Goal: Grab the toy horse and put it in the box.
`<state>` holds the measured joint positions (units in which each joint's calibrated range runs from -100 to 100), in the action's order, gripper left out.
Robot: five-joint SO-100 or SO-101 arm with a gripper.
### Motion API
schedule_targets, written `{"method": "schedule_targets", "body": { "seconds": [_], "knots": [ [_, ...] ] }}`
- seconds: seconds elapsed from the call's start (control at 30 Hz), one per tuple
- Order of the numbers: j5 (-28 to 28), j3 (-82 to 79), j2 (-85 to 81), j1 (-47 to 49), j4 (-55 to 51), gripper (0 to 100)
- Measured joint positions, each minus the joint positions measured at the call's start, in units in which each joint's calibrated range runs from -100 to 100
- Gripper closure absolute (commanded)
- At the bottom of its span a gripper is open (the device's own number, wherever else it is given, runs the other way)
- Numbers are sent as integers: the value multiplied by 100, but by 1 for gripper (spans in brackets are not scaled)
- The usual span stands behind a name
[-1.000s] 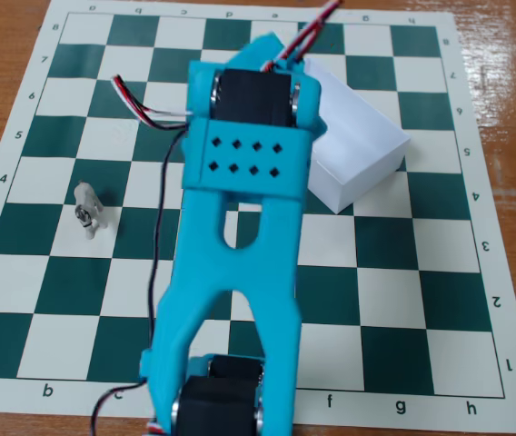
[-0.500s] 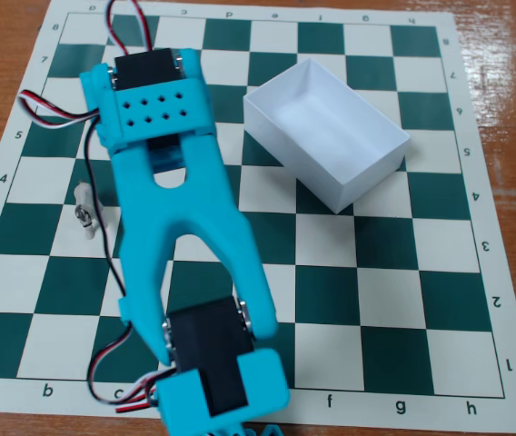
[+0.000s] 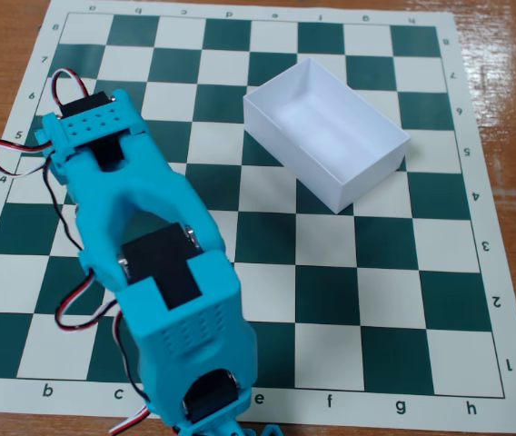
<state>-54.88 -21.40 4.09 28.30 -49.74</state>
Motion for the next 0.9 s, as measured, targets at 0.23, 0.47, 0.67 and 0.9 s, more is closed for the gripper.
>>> {"method": "schedule_targets", "body": {
  "seconds": [0.23,0.47,0.67,0.9],
  "knots": [
    [88,363,477,164,96,78],
    [130,825,579,179,-44,78],
    [161,834,945,187,-35,78],
    [338,843,1285,321,-35,100]
  ]
}}
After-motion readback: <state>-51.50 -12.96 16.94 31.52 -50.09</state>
